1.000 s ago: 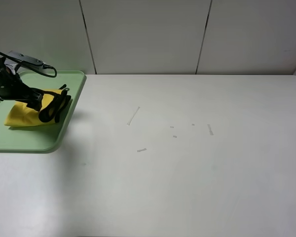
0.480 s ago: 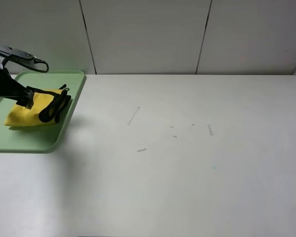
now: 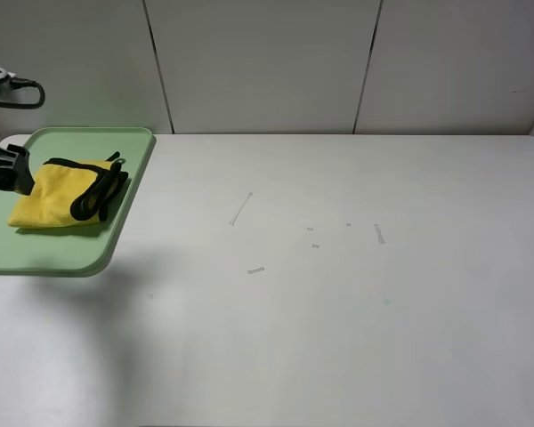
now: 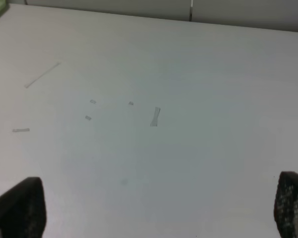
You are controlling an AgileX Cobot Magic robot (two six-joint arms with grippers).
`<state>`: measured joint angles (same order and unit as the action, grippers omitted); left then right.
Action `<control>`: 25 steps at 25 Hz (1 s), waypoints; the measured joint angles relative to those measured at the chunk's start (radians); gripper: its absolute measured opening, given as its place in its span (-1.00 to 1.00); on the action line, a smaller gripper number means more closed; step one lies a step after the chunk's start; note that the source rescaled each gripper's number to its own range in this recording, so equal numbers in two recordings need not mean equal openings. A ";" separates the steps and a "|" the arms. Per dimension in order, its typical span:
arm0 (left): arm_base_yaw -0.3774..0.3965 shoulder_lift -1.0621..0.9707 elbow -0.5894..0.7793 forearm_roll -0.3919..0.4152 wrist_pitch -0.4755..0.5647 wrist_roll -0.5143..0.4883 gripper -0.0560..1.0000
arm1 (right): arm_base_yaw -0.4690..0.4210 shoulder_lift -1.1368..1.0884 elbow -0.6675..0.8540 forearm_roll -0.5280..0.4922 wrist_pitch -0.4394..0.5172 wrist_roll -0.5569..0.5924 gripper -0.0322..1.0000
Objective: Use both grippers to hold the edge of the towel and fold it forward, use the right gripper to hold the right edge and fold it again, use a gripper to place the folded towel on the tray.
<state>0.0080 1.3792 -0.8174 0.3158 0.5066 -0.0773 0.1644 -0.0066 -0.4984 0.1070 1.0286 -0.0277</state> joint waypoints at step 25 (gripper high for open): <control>-0.251 -0.725 0.181 -0.330 0.575 0.049 1.00 | 0.000 0.000 0.000 0.000 0.000 0.000 1.00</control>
<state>-0.2432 0.6538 -0.6365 -0.0144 1.0818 -0.0279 0.1644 -0.0066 -0.4984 0.1070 1.0286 -0.0277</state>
